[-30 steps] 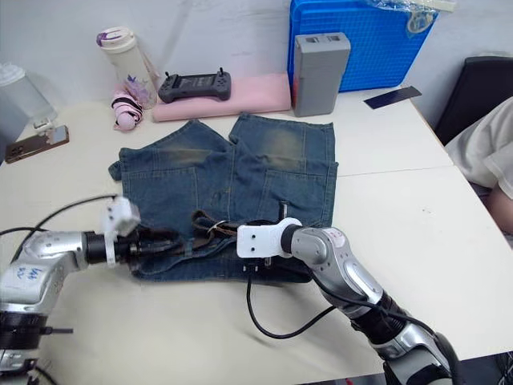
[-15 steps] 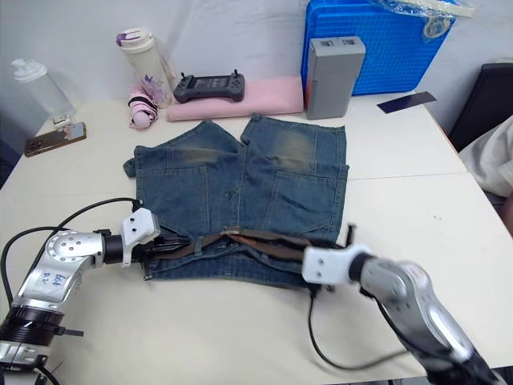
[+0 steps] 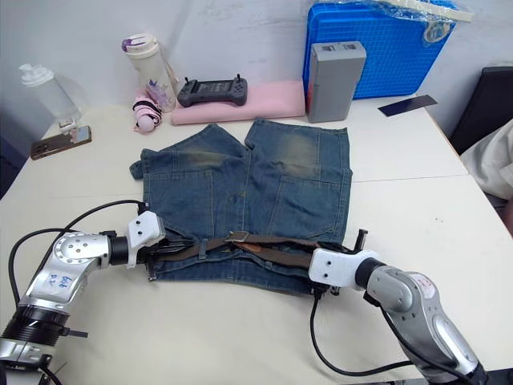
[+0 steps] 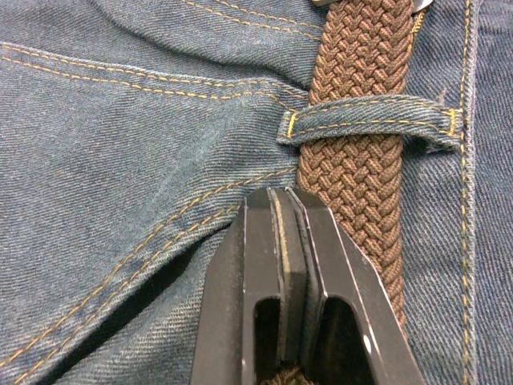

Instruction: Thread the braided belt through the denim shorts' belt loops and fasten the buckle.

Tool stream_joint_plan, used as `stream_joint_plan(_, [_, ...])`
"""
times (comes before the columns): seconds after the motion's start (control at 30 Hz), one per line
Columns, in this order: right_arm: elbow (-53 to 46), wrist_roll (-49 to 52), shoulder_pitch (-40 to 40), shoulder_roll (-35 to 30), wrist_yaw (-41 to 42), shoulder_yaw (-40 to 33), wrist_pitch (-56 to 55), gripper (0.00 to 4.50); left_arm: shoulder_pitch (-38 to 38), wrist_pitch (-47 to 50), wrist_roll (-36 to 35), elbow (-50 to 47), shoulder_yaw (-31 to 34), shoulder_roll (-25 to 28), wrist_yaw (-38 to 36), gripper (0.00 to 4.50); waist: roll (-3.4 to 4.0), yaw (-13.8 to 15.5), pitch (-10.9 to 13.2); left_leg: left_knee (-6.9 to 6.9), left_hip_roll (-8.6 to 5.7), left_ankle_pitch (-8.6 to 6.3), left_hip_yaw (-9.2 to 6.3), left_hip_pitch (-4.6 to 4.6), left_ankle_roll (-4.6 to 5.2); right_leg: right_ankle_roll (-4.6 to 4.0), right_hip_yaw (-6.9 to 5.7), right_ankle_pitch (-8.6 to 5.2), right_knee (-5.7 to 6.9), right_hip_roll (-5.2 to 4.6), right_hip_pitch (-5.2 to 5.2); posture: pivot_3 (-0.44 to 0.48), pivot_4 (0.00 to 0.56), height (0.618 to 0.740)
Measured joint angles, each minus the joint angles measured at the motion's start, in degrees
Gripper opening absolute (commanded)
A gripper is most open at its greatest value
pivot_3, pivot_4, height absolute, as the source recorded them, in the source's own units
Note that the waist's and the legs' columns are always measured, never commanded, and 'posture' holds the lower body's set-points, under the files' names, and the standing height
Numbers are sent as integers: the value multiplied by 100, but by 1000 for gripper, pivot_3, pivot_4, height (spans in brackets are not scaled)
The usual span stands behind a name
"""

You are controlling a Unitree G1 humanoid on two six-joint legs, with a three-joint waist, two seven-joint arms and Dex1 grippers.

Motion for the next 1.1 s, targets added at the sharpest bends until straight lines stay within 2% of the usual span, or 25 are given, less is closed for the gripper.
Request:
stream_joint_plan(0.2, [37, -43, -175, 66, -92, -1, 203, 0, 9, -22, 0, -6, -8, 0, 19, 245, 0, 26, 0, -4, 0, 0, 0, 0, 1, 0, 0, 0, -4, 0, -1, 0, 150, 718])
stream_joint_plan(0.43, [198, 37, 108, -414, -107, -328, -100, 0, 29, -60, 0, 0, -13, 1, 90, 245, 0, 104, 0, -6, -3, -1, 2, -5, 6, 3, 1, 2, -20, -2, 0, 0, 150, 718])
stream_joint_plan(0.77, [770, 345, -228, -587, -170, -367, -569, 0, 27, -90, 0, 2, -47, -29, 159, 245, 0, 104, 0, -8, -3, -1, 3, -5, 7, 4, 0, 2, -22, -2, 0, 0, 150, 718])
stream_joint_plan(0.83, [911, 470, -309, -587, -160, -394, -693, 918, 24, -90, 0, 10, -44, -42, 166, 181, 1, 102, 0, -7, -3, -1, 3, -5, 7, 4, 0, 2, -21, -2, 0, 0, 150, 718])
stream_joint_plan(0.87, [1004, 471, -334, -593, -164, -464, -691, 1227, 23, -89, 2, 19, -41, -47, 170, 181, 0, 103, 0, -7, -3, -1, 3, -5, 7, 4, 0, 2, -21, -2, 0, 0, 150, 718])
stream_joint_plan(0.93, [1349, 487, -341, -705, -167, -702, -688, 2203, 22, -89, 2, 23, -18, -58, 163, 181, 1, 86, 0, -9, -1, -1, 5, -4, 7, 4, 2, 3, -21, 0, 0, 0, 150, 718])
stream_joint_plan(1.0, [1421, 512, -344, -730, -167, -784, -694, 2857, 27, -88, 2, 57, 9, -58, 154, 181, 7, 66, -2, -14, 5, 2, 5, -2, 2, 4, 1, 2, -21, 4, -3, 0, 150, 718])
stream_joint_plan(1.1, [1399, 611, -385, -744, -92, -858, -759, 4305, 6, -80, 2, 130, 60, -110, 173, 181, 17, 61, -9, -15, 8, 7, 4, 0, -5, 3, 0, 3, -14, 5, -2, 0, 150, 718])
